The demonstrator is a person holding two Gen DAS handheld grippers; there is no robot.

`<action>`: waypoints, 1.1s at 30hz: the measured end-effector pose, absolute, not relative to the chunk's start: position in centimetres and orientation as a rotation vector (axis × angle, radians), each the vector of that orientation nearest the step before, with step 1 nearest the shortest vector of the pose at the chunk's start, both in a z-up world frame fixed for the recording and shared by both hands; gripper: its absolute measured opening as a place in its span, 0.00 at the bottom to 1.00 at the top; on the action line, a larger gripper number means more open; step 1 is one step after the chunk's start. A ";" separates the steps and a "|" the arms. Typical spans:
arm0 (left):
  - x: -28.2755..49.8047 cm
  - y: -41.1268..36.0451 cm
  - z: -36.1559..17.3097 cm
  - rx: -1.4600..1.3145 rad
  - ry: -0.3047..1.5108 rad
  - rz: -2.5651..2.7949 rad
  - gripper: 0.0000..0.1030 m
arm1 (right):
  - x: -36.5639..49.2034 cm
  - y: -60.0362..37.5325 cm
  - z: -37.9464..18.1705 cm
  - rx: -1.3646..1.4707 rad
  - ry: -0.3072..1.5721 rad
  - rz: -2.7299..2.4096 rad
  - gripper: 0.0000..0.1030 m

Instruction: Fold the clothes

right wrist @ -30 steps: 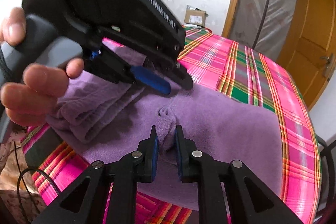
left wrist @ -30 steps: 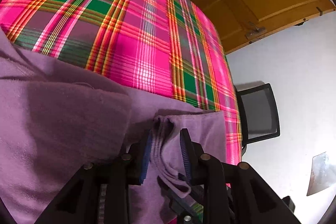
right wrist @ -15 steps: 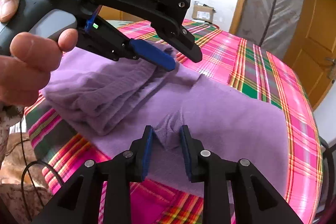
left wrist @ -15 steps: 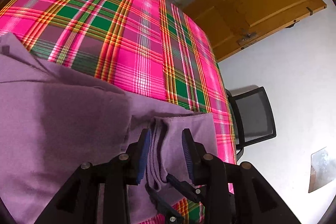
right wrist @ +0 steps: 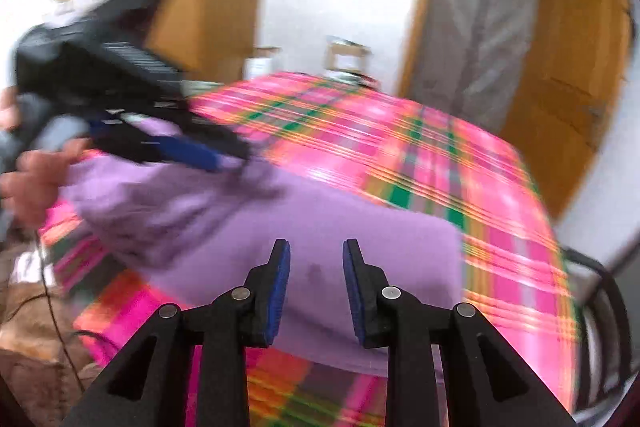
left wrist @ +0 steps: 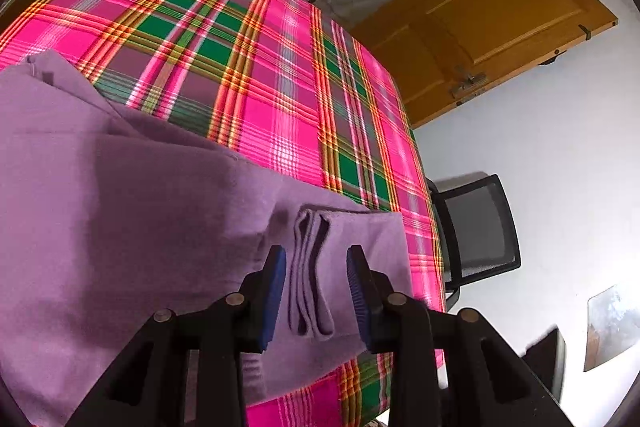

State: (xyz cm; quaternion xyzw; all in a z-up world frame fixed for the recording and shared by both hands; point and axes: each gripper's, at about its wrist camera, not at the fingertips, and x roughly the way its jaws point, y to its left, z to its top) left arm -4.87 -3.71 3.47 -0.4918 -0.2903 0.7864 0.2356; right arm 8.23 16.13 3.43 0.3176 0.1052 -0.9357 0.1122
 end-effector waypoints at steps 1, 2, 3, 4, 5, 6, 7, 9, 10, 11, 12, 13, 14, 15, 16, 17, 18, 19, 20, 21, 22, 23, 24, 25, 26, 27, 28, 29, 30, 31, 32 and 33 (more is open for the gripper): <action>-4.8 -3.5 3.5 -1.346 -0.794 2.151 0.31 | 7.9 17.0 3.1 0.965 0.283 -2.765 0.28; -4.7 -3.2 3.5 -1.345 -0.787 2.143 0.31 | 7.7 17.7 2.6 0.993 0.266 -2.777 0.28; -4.6 -3.0 3.5 -1.344 -0.780 2.136 0.31 | 7.6 18.1 2.2 1.010 0.267 -2.786 0.28; -4.6 -2.6 3.5 -1.350 -0.771 2.131 0.31 | 7.5 18.4 1.8 1.027 0.270 -2.792 0.28; -4.5 -2.3 3.4 -1.356 -0.762 2.127 0.31 | 7.4 18.6 1.6 1.042 0.274 -2.791 0.28; -4.5 -2.0 3.3 -1.363 -0.753 2.121 0.31 | 7.3 18.7 1.3 1.061 0.276 -2.790 0.28; -4.5 -1.9 3.3 -1.365 -0.749 2.121 0.31 | 7.2 18.9 0.9 1.082 0.272 -2.788 0.28; -4.4 -1.8 3.4 -1.367 -0.744 2.124 0.31 | 7.2 19.2 0.2 1.106 0.272 -2.779 0.28; -4.4 -1.8 3.4 -1.368 -0.741 2.125 0.31 | 7.2 19.4 -0.1 1.114 0.272 -2.776 0.28; -4.4 -1.8 3.4 -1.369 -0.739 2.127 0.31 | 7.2 19.6 -0.3 1.120 0.271 -2.774 0.27; -4.3 -1.8 3.4 -1.370 -0.736 2.128 0.31 | 7.3 19.8 -0.3 1.119 0.266 -2.773 0.27; -4.3 -1.7 3.4 -1.370 -0.734 2.130 0.31 | 7.3 19.9 -0.4 1.119 0.262 -2.772 0.27; -4.3 -1.7 3.5 -1.371 -0.731 2.131 0.31 | 7.4 20.1 -0.4 1.122 0.261 -2.774 0.27; -4.2 -1.7 3.5 -1.372 -0.728 2.133 0.31 | 7.4 20.2 -0.3 1.125 0.259 -2.775 0.27; -4.2 -1.7 3.5 -1.373 -0.726 2.134 0.31 | 7.4 20.4 -0.3 1.129 0.258 -2.777 0.27; -4.2 -1.6 3.5 -1.374 -0.723 2.135 0.31 | 7.4 20.5 -0.2 1.134 0.256 -2.782 0.27; -4.2 -1.6 3.5 -1.375 -0.720 2.137 0.31 | 7.5 20.6 0.0 1.133 0.246 -2.790 0.28; -4.1 -1.6 3.5 -1.375 -0.718 2.138 0.31 | 7.5 20.6 0.3 1.126 0.234 -2.796 0.28; -4.1 -1.6 3.6 -1.376 -0.715 2.139 0.31 | 7.6 20.5 0.7 1.103 0.219 -2.795 0.28; -4.1 -1.5 3.6 -1.377 -0.713 2.141 0.31 | 7.5 20.1 1.0 1.079 0.213 -2.791 0.28; -4.0 -1.6 3.6 -1.376 -0.712 2.145 0.31 | 7.4 19.4 1.2 1.053 0.216 -2.781 0.28; -3.9 -1.8 3.7 -1.376 -0.714 2.147 0.31 | 7.3 18.7 1.3 1.036 0.227 -2.765 0.28; -3.8 -1.9 3.7 -1.374 -0.716 2.147 0.31 | 7.1 18.0 1.3 1.021 0.241 -2.747 0.28; -3.7 -2.1 3.8 -1.372 -0.719 2.147 0.31 | 6.9 17.1 1.3 1.013 0.259 -2.722 0.28; -3.6 -2.3 3.8 -1.371 -0.723 2.150 0.31 | 6.6 16.1 1.1 1.004 0.281 -2.692 0.28; -3.5 -2.5 3.9 -1.370 -0.727 2.154 0.31 | 6.3 15.0 1.0 0.989 0.305 -2.659 0.28; -3.4 -2.7 3.9 -1.369 -0.731 2.158 0.31 | 6.1 14.3 0.9 0.980 0.318 -2.641 0.28; -3.3 -2.9 3.9 -1.368 -0.735 2.161 0.31 | 5.9 13.5 0.7 0.976 0.332 -2.621 0.28; -3.2 -3.1 4.0 -1.367 -0.738 2.166 0.31 | 5.8 12.8 0.6 0.972 0.344 -2.601 0.28; -3.1 -3.4 4.0 -1.365 -0.741 2.171 0.31 | 5.7 12.2 0.5 0.966 0.354 -2.583 0.28; -3.0 -3.6 4.1 -1.363 -0.745 2.175 0.31 | 5.6 11.7 0.4 0.962 0.365 -2.566 0.28; -3.0 -4.0 4.1 -1.362 -0.752 2.180 0.31 | 5.6 11.1 0.2 0.961 0.378 -2.555 0.28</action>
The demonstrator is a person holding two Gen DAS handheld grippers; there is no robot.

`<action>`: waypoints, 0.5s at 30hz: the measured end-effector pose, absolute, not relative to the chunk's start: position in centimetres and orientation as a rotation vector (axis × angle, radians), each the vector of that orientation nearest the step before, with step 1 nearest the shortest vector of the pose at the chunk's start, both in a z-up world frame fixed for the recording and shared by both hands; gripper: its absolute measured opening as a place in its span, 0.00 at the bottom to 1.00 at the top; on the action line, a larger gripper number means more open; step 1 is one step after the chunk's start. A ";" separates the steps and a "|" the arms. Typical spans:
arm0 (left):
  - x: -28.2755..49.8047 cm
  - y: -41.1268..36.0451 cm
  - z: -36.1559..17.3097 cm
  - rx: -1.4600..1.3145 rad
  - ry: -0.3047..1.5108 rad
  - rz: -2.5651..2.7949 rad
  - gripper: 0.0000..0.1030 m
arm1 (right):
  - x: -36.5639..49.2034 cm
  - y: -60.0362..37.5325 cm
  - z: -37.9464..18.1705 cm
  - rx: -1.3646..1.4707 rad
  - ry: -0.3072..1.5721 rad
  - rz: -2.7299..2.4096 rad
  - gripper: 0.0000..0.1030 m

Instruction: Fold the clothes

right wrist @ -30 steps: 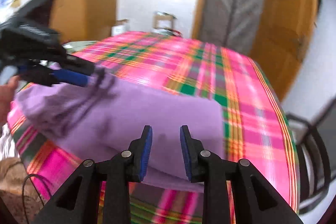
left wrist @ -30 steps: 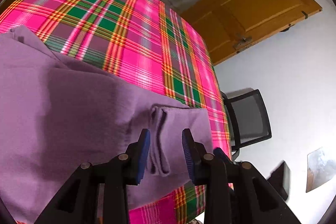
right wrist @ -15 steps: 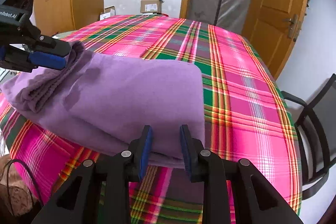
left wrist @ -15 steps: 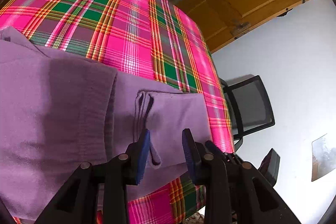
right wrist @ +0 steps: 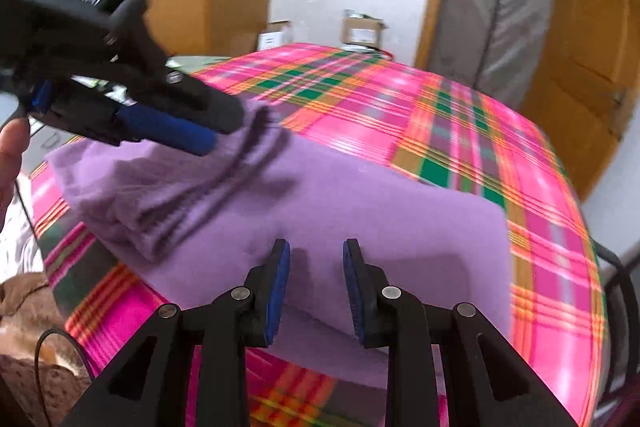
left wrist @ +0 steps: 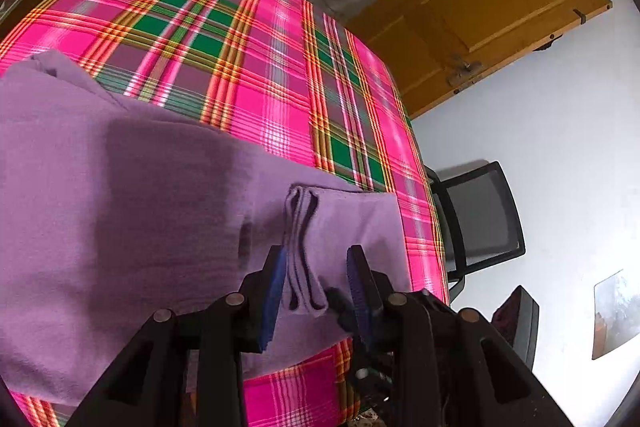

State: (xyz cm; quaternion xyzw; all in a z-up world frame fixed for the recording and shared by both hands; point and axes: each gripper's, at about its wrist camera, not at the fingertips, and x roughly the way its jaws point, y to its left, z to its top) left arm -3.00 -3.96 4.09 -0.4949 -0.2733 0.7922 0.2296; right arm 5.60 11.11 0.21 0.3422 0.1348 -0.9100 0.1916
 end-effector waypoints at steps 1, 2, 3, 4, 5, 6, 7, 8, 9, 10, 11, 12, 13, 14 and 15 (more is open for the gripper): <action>-3.0 -4.3 4.1 -1.362 -0.760 2.185 0.31 | 5.6 10.7 0.0 0.959 0.390 -2.548 0.28; -2.9 -4.6 4.0 -1.361 -0.768 2.189 0.31 | 5.6 10.4 0.0 0.957 0.395 -2.543 0.28; -2.9 -4.9 4.0 -1.361 -0.776 2.194 0.31 | 5.5 10.2 0.0 0.955 0.392 -2.539 0.28; -2.9 -5.3 4.0 -1.360 -0.785 2.198 0.31 | 5.4 10.1 0.0 0.952 0.388 -2.535 0.28; -2.9 -5.6 4.0 -1.360 -0.793 2.202 0.31 | 5.4 10.0 0.1 0.945 0.383 -2.530 0.28; -2.9 -5.8 3.9 -1.361 -0.797 2.206 0.31 | 5.3 9.9 0.2 0.939 0.382 -2.527 0.28; -2.9 -5.9 3.8 -1.363 -0.797 2.207 0.31 | 5.2 9.7 0.4 0.932 0.387 -2.533 0.28; -2.8 -6.0 3.7 -1.364 -0.794 2.208 0.31 | 5.1 9.6 0.5 0.925 0.388 -2.541 0.28; -2.8 -6.0 3.7 -1.365 -0.791 2.208 0.31 | 4.7 9.7 0.7 0.918 0.376 -2.552 0.28; -2.7 -6.1 3.6 -1.368 -0.783 2.218 0.31 | 4.1 9.9 0.9 0.921 0.347 -2.559 0.28; -2.7 -6.1 3.6 -1.372 -0.772 2.231 0.31 | 3.4 10.2 0.9 0.937 0.306 -2.564 0.28; -2.6 -6.2 3.5 -1.376 -0.762 2.244 0.31 | 2.8 10.5 1.0 0.954 0.266 -2.569 0.28; -2.5 -6.2 3.5 -1.380 -0.752 2.256 0.31 | 2.3 10.7 0.9 0.971 0.230 -2.575 0.28; -2.4 -6.2 3.5 -1.380 -0.735 2.276 0.31 | 1.7 11.0 0.8 0.994 0.196 -2.580 0.28; -2.2 -6.2 3.5 -1.385 -0.708 2.304 0.31 | 1.2 11.1 0.6 1.015 0.178 -2.577 0.28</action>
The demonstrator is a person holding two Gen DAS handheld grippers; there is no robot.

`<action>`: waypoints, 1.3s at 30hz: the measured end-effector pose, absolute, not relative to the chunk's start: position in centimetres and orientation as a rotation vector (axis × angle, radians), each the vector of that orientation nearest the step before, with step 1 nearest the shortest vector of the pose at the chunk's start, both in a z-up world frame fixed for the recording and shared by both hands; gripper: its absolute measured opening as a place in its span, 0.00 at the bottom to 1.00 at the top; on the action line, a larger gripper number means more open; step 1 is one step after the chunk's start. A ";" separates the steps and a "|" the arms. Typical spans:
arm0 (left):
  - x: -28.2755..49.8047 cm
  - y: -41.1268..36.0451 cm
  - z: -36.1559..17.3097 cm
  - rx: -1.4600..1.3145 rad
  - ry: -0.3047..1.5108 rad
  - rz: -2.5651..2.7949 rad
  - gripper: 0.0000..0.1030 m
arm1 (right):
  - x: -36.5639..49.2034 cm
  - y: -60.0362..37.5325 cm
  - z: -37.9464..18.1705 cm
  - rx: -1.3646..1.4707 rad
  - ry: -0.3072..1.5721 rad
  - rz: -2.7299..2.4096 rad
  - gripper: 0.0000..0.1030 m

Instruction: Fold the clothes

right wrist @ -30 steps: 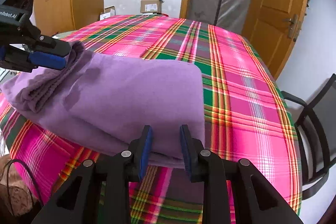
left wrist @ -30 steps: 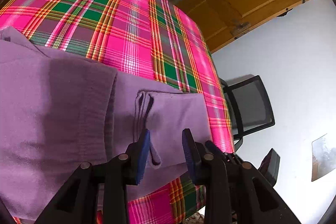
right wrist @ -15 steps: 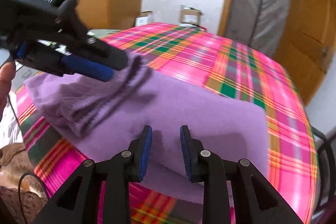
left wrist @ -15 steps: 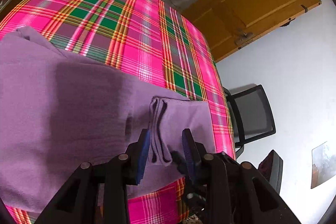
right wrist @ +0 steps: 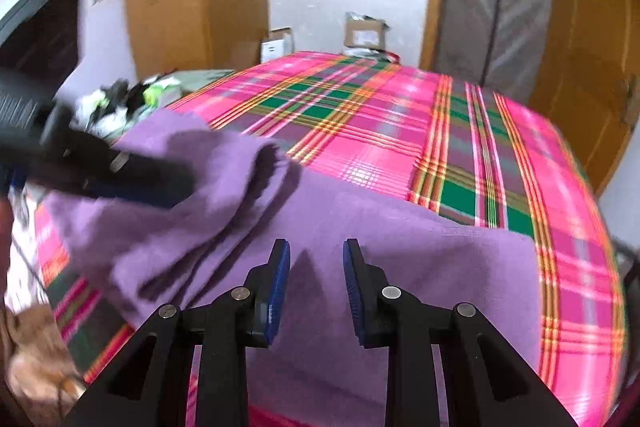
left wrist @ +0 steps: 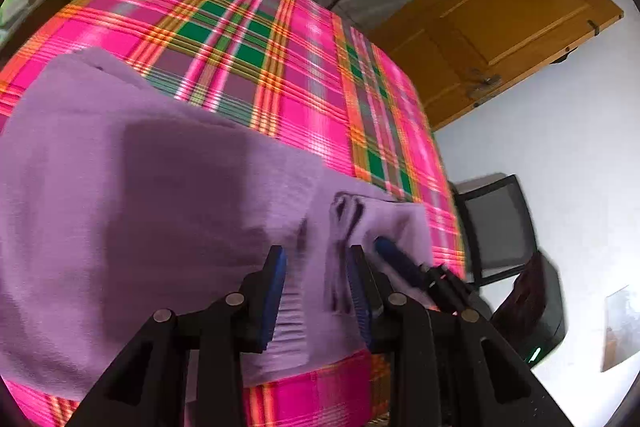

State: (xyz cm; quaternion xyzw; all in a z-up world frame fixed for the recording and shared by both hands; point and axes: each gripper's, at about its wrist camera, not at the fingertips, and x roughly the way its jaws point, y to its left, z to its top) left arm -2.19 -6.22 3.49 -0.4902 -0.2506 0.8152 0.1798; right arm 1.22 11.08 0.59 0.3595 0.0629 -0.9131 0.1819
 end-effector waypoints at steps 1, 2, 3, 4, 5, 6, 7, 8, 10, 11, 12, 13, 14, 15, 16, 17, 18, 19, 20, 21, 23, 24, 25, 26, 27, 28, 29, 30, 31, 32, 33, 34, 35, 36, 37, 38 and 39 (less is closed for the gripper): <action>-2.0 -6.2 3.5 -1.392 -0.679 2.334 0.31 | 0.9 11.0 0.3 1.036 0.169 -2.567 0.28; -1.9 -6.1 3.5 -1.393 -0.640 2.366 0.31 | 0.7 11.0 0.0 1.056 0.160 -2.556 0.28; -1.7 -6.0 3.6 -1.393 -0.598 2.399 0.31 | 0.5 10.9 -0.4 1.076 0.153 -2.545 0.28; -1.6 -5.9 3.6 -1.393 -0.555 2.432 0.31 | 0.3 10.7 -0.7 1.093 0.153 -2.535 0.28; -1.5 -5.9 3.6 -1.394 -0.529 2.445 0.31 | 0.3 10.5 -0.9 1.102 0.158 -2.531 0.27; -1.4 -5.8 3.5 -1.397 -0.508 2.453 0.31 | 0.2 10.4 -0.9 1.105 0.161 -2.526 0.28; -1.3 -5.9 3.3 -1.405 -0.497 2.458 0.31 | 0.2 10.4 -0.7 1.101 0.167 -2.528 0.29; -1.2 -5.9 3.1 -1.415 -0.474 2.475 0.31 | 0.3 10.4 -0.3 1.083 0.169 -2.535 0.29; -1.1 -5.7 3.0 -1.419 -0.417 2.531 0.31 | 0.4 10.4 0.6 1.050 0.172 -2.551 0.29; -1.0 -5.7 3.1 -1.415 -0.388 2.557 0.31 | 0.6 10.5 0.9 1.037 0.171 -2.563 0.29; -0.9 -5.8 3.0 -1.416 -0.379 2.561 0.31 | 0.6 10.7 1.3 1.029 0.171 -2.574 0.29; -0.9 -5.9 3.0 -1.420 -0.374 2.561 0.31 | 0.4 10.7 1.3 1.036 0.172 -2.583 0.29; -0.8 -6.0 2.9 -1.421 -0.378 2.554 0.31 | 0.0 10.7 1.1 1.053 0.175 -2.587 0.29; -0.9 -6.1 2.8 -1.422 -0.384 2.546 0.31 | -0.2 10.7 0.9 1.072 0.180 -2.585 0.29; -0.9 -6.2 2.6 -1.432 -0.376 2.549 0.31 | -0.4 10.6 0.5 1.093 0.183 -2.583 0.29; -1.0 -6.2 2.4 -1.445 -0.365 2.555 0.31 | -0.5 10.6 0.2 1.116 0.184 -2.578 0.29; -1.0 -6.3 2.1 -1.459 -0.357 2.560 0.31 | -0.5 10.6 -0.1 1.138 0.186 -2.573 0.29; -1.1 -6.3 1.8 -1.467 -0.360 2.555 0.31 | -0.6 10.5 -0.4 1.155 0.186 -2.569 0.29; -1.1 -6.4 1.5 -1.473 -0.366 2.547 0.31 | -0.6 10.5 -0.6 1.159 0.186 -2.570 0.29; -1.1 -6.5 1.3 -1.476 -0.372 2.541 0.31 | -0.6 10.5 -0.5 1.159 0.184 -2.571 0.29; -0.9 -6.6 1.3 -1.471 -0.369 2.542 0.31 | -0.5 10.6 -0.1 1.155 0.176 -2.577 0.29; -0.8 -6.6 1.3 -1.468 -0.366 2.543 0.31 | -0.4 10.7 0.1 1.142 0.172 -2.584 0.29; -0.7 -6.6 1.3 -1.464 -0.361 2.546 0.31 | -0.3 10.8 0.3 1.132 0.167 -2.590 0.29; -0.7 -6.7 1.3 -1.464 -0.356 2.551 0.31 | -0.3 10.8 0.3 1.134 0.165 -2.594 0.29; -0.5 -6.8 1.4 -1.460 -0.349 2.566 0.31 | -0.4 10.7 0.1 1.148 0.170 -2.589 0.29; -0.4 -6.9 1.4 -1.453 -0.338 2.581 0.31 | -0.5 10.6 -0.1 1.163 0.174 -2.585 0.29; -0.2 -6.9 1.4 -1.446 -0.327 2.596 0.31 | -0.6 10.5 -0.3 1.174 0.179 -2.583 0.29; 0.0 -6.9 1.4 -1.438 -0.307 2.621 0.31 | -0.6 10.4 -0.5 1.180 0.183 -2.584 0.29; 0.1 -7.0 1.5 -1.429 -0.281 2.643 0.31 | -0.5 10.4 -0.6 1.184 0.185 -2.585 0.29; 0.3 -7.1 1.5 -1.423 -0.263 2.655 0.31 | -0.5 10.3 -0.5 1.184 0.183 -2.586 0.29; 0.4 -7.1 1.4 -1.419 -0.249 2.667 0.31 | -0.4 10.3 -0.3 1.184 0.181 -2.589 0.29; 0.6 -7.3 1.4 -1.415 -0.240 2.678 0.31 | -0.3 10.3 -0.1 1.177 0.175 -2.596 0.29; 0.7 -7.6 1.5 -1.408 -0.227 2.703 0.31 | 0.0 10.3 0.2 1.157 0.169 -2.608 0.29; 0.9 -7.9 1.7 -1.400 -0.212 2.730 0.31 | 0.4 10.2 0.7 1.127 0.166 -2.623 0.29; 1.1 -8.1 1.9 -1.382 -0.173 2.773 0.31 | 0.7 10.1 1.1 1.098 0.168 -2.641 0.29; 1.3 -8.4 2.1 -1.366 -0.144 2.803 0.31 | 1.0 10.0 1.5 1.070 0.171 -2.655 0.29; 1.4 -8.9 2.2 -1.361 -0.149 2.815 0.31 | 1.3 9.7 1.9 1.045 0.181 -2.660 0.29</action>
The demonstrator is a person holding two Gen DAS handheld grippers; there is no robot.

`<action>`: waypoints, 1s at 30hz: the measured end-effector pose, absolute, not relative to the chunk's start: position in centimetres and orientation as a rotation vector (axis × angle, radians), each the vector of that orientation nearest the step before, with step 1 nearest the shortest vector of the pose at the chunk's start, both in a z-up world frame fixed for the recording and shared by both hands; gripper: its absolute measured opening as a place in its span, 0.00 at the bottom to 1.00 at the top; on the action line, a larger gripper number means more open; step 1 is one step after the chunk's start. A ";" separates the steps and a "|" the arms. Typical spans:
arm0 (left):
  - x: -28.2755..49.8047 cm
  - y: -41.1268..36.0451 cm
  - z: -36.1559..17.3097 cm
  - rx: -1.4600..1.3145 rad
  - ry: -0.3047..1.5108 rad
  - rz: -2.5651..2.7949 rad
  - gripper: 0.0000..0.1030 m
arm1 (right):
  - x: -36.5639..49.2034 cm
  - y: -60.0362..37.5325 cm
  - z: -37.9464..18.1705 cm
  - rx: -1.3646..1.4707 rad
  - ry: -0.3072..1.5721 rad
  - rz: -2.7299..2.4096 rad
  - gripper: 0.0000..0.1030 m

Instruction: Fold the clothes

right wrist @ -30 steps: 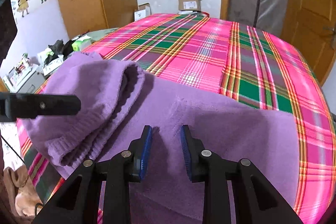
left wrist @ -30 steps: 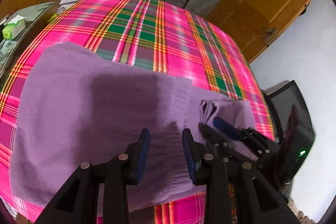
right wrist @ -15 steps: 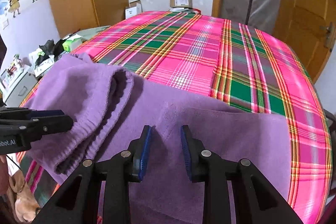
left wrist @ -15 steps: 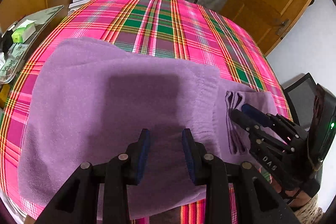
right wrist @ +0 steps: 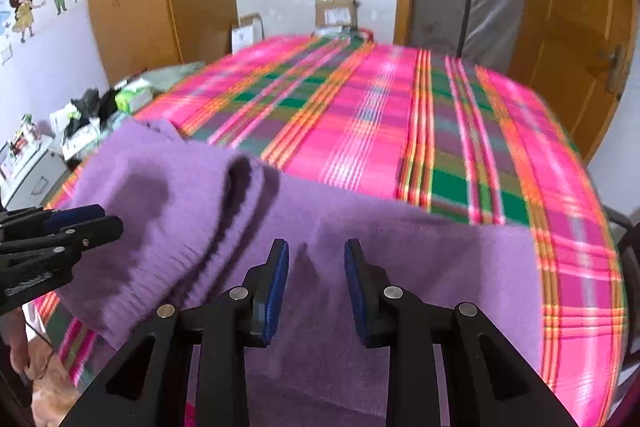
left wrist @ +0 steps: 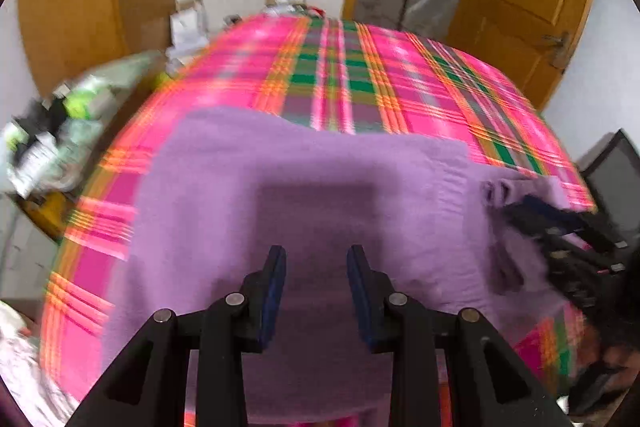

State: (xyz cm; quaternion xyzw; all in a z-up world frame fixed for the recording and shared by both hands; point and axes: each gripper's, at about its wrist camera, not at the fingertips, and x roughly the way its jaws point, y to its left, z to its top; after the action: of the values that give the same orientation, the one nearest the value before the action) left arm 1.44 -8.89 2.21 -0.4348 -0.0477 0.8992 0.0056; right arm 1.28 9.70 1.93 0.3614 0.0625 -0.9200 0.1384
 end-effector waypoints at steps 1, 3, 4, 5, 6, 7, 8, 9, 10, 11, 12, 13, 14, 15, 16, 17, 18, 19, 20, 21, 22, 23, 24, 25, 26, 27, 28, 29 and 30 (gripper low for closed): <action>1.5 -9.4 2.3 -1.359 -0.162 2.823 0.31 | 1.5 9.4 2.3 1.019 0.190 -2.666 0.29; 1.6 -10.3 2.2 -1.362 -0.182 2.836 0.31 | 1.9 8.7 2.9 0.974 0.204 -2.673 0.29; 1.5 -10.7 2.1 -1.367 -0.184 2.844 0.31 | 2.1 8.3 3.1 0.955 0.209 -2.669 0.29; 1.6 -11.1 2.0 -1.374 -0.190 2.848 0.31 | 2.2 7.9 3.3 0.937 0.215 -2.663 0.29; 1.6 -11.6 1.8 -1.381 -0.198 2.850 0.31 | 2.4 7.3 3.5 0.920 0.226 -2.652 0.29; 1.6 -11.8 1.7 -1.387 -0.203 2.851 0.31 | 2.6 6.6 3.6 0.905 0.239 -2.641 0.29; 1.7 -12.1 1.5 -1.393 -0.209 2.853 0.31 | 2.7 6.0 3.6 0.894 0.256 -2.629 0.29; 1.8 -12.4 1.3 -1.400 -0.213 2.860 0.31 | 2.9 5.3 3.6 0.884 0.275 -2.616 0.29; 1.8 -12.5 1.2 -1.404 -0.212 2.865 0.31 | 3.0 4.6 3.5 0.875 0.294 -2.600 0.30; 1.8 -12.6 1.1 -1.407 -0.209 2.869 0.31 | 3.2 4.0 3.4 0.867 0.311 -2.590 0.30; 1.9 -12.8 1.1 -1.408 -0.209 2.873 0.31 | 3.4 3.4 3.3 0.859 0.329 -2.579 0.30; 2.0 -13.1 1.0 -1.409 -0.210 2.877 0.31 | 3.6 2.8 3.2 0.850 0.352 -2.567 0.30; 2.1 -13.1 1.0 -1.408 -0.205 2.880 0.31 | 3.7 2.2 3.0 0.843 0.372 -2.557 0.30; 2.2 -13.2 1.0 -1.407 -0.203 2.880 0.31 | 3.8 1.8 2.8 0.840 0.389 -2.549 0.30; 2.2 -13.3 0.9 -1.405 -0.201 2.878 0.31 | 3.8 1.3 2.6 0.839 0.404 -2.541 0.30; 2.3 -13.4 0.9 -1.403 -0.204 2.875 0.31 | 3.8 1.0 2.3 0.843 0.416 -2.531 0.30; 2.3 -13.5 0.8 -1.399 -0.207 2.873 0.31 | 3.7 0.7 2.1 0.850 0.420 -2.524 0.30; 2.3 -13.6 0.7 -1.399 -0.212 2.868 0.31 | 3.6 0.5 1.8 0.862 0.422 -2.518 0.30; 2.3 -13.7 0.7 -1.399 -0.218 2.864 0.31 | 3.6 0.5 1.5 0.873 0.424 -2.515 0.30; 2.3 -13.8 0.7 -1.395 -0.222 2.861 0.31 | 3.5 0.4 1.2 0.886 0.427 -2.513 0.30; 2.3 -13.8 0.6 -1.393 -0.221 2.858 0.31 | 3.4 0.4 0.9 0.900 0.427 -2.513 0.30; 2.3 -13.8 0.6 -1.394 -0.219 2.855 0.31 | 3.3 0.4 0.6 0.913 0.427 -2.512 0.30; 2.3 -13.7 0.5 -1.392 -0.217 2.854 0.31 | 3.2 0.4 0.4 0.926 0.427 -2.510 0.30; 2.4 -13.7 0.5 -1.389 -0.214 2.854 0.31 | 3.2 0.5 0.2 0.934 0.426 -2.508 0.30; 2.4 -13.7 0.5 -1.387 -0.211 2.854 0.31 | 3.2 0.5 -0.1 0.941 0.426 -2.507 0.30; 2.5 -13.7 0.4 -1.384 -0.209 2.854 0.31 | 3.3 0.6 -0.2 0.943 0.426 -2.506 0.30; 2.5 -13.7 0.4 -1.381 -0.207 2.854 0.31 | 3.4 0.6 -0.3 0.943 0.425 -2.507 0.31; 2.5 -13.7 0.5 -1.378 -0.205 2.852 0.31 | 3.4 0.7 -0.3 0.943 0.426 -2.507 0.31; 2.6 -13.8 0.5 -1.375 -0.208 2.849 0.31 | 3.4 0.7 -0.3 0.942 0.426 -2.507 0.31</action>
State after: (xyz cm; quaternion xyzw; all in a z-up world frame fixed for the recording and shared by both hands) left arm 2.59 -13.82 0.47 -0.4338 -0.0656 0.8985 -0.0143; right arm 3.42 0.74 -0.30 0.3395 0.1533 -0.9032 0.2132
